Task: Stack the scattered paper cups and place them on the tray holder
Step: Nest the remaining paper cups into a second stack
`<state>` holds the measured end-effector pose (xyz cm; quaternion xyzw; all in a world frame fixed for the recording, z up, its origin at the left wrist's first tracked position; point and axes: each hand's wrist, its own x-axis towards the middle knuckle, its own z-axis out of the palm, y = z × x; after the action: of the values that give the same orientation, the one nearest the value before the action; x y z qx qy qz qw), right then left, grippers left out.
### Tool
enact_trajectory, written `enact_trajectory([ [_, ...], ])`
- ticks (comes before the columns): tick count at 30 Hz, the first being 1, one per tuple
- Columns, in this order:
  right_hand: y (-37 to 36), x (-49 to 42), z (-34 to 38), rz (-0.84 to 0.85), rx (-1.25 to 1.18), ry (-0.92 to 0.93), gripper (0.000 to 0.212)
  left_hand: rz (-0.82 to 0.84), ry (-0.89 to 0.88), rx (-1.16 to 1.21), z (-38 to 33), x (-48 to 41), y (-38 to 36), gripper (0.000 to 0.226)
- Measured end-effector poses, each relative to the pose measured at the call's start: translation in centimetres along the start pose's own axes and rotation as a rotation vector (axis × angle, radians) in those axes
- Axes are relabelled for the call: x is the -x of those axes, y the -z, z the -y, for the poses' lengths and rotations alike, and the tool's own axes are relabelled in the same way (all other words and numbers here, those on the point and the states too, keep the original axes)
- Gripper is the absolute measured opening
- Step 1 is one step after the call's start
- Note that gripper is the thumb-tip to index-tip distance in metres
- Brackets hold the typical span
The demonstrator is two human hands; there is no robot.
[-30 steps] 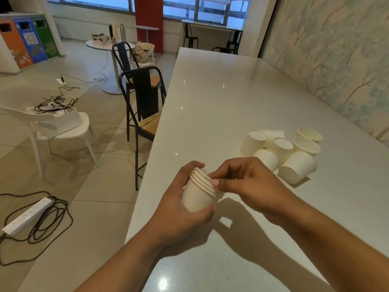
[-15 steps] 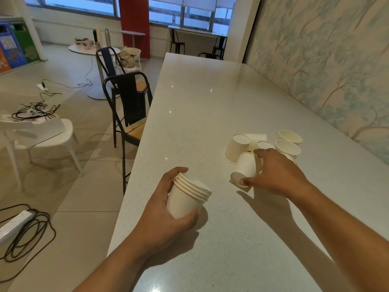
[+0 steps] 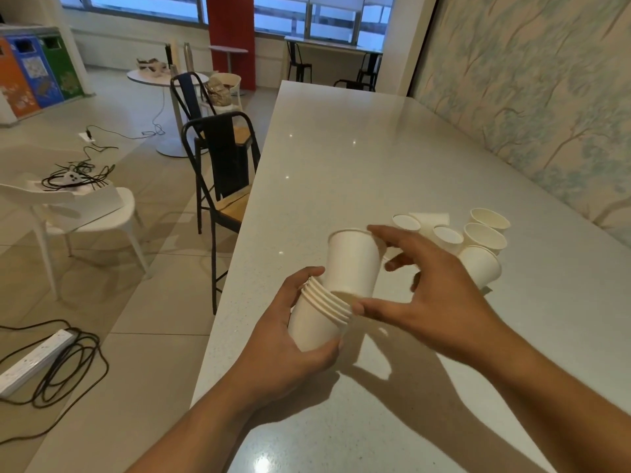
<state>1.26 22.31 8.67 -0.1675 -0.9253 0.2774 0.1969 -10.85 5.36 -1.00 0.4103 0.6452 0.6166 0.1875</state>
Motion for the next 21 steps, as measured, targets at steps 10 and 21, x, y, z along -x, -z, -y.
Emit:
enact_trajectory([
  [10,-4.7,4.0,1.0,0.276,-0.038,0.084,0.086,-0.049,-0.008,0.021,0.3,-0.1,0.0,0.099],
  [21,3.1,0.2,-11.2,-0.436,0.034,-0.429,0.096,-0.058,-0.053,-0.086,0.8,-0.1,-0.1,0.086],
])
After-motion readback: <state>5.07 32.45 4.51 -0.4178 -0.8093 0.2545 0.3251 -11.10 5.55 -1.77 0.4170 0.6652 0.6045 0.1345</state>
